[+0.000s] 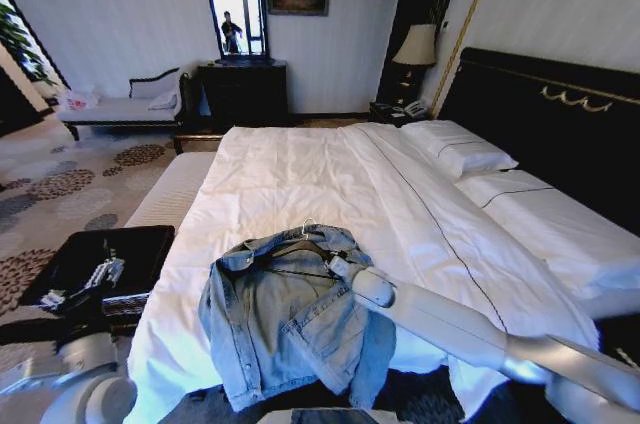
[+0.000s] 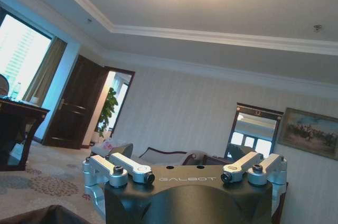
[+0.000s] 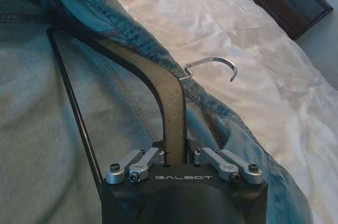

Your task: Pick up the clothes from the bed and hang them on the clothes hanger.

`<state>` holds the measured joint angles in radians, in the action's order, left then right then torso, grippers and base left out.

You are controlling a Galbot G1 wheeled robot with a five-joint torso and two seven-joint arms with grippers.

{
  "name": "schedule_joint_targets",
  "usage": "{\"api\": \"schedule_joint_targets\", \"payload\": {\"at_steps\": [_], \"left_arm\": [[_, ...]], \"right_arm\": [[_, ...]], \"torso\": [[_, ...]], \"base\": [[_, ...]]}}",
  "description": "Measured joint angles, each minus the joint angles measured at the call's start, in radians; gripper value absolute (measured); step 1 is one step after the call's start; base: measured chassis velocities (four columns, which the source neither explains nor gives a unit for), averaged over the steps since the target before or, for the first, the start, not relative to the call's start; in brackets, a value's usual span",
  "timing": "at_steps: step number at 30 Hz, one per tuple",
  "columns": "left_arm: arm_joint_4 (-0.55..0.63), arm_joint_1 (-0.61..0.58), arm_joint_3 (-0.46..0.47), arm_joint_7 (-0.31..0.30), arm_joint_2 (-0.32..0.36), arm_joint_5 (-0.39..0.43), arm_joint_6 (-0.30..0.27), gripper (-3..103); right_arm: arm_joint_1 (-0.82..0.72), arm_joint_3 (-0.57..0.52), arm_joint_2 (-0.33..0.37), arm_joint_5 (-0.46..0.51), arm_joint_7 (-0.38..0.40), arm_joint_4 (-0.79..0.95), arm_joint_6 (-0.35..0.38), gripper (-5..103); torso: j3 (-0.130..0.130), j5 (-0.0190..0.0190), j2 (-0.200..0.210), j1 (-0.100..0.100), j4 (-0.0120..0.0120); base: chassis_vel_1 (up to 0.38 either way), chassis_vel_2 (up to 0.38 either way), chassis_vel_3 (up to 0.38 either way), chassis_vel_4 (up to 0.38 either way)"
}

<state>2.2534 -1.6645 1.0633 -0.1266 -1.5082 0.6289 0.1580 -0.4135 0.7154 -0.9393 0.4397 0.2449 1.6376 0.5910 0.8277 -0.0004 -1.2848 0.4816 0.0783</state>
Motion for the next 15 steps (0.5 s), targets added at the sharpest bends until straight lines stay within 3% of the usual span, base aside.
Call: {"api": "schedule_joint_targets", "payload": {"at_steps": [3,8,15], "left_arm": [[-0.003,0.0,0.008,0.0,0.003,0.007,0.0,100],[-0.006,0.002,0.019,0.0,0.007,0.014,0.0,100],[-0.017,0.003,0.032,0.0,0.009,0.02,0.0,100]], "right_arm": [[0.04,0.033,-0.029,0.027,0.006,-0.039,-0.02,19],[0.106,0.087,-0.087,0.037,0.005,-0.145,-0.092,19],[0.183,0.141,-0.208,0.013,-0.053,-0.302,-0.172,19]], "torso": [[0.0,0.0003,0.0,0.0,-0.0008],[0.0,0.0001,0.0,0.0,-0.0002],[0.0,0.0,0.0,0.0,-0.0002]], "base": [[0.0,0.0,0.0,0.0],[0.0,0.0,0.0,0.0],[0.0,0.0,0.0,0.0]]}}
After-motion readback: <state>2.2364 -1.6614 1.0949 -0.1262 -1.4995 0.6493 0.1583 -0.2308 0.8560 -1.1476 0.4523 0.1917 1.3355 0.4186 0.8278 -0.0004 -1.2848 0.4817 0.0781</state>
